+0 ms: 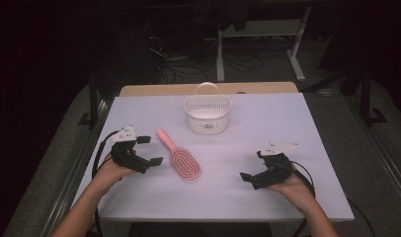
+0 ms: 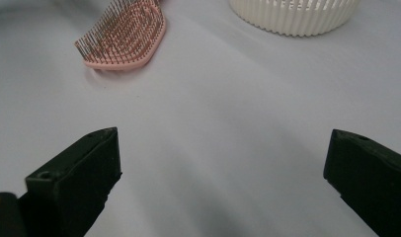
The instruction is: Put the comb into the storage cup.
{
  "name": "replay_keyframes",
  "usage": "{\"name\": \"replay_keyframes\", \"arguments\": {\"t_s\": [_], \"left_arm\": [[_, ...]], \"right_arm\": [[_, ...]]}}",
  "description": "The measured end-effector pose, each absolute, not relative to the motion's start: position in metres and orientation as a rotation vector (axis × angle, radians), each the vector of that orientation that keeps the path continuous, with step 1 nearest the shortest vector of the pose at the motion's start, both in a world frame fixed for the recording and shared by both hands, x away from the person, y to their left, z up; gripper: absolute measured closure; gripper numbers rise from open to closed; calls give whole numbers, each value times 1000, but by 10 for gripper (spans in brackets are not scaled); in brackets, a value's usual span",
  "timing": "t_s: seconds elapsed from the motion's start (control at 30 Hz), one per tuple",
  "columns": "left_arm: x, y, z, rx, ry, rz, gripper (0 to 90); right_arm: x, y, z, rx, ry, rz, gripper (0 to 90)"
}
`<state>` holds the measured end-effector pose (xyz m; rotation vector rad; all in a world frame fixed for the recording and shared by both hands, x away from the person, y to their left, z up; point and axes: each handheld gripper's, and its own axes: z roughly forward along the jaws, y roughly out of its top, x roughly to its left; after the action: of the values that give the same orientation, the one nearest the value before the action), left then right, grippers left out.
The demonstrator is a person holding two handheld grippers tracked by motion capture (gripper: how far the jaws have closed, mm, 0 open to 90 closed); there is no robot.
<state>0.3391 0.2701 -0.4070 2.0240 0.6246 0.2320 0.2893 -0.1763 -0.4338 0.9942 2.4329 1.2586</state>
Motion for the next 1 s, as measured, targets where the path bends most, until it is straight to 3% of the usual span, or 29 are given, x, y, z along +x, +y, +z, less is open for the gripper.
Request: {"name": "replay_keyframes", "arguments": {"t_s": [1.0], "left_arm": [[362,259,-397,2018,625,226,1]], "right_arm": [[291,-175,-435,994,2440,1263,6]]}}
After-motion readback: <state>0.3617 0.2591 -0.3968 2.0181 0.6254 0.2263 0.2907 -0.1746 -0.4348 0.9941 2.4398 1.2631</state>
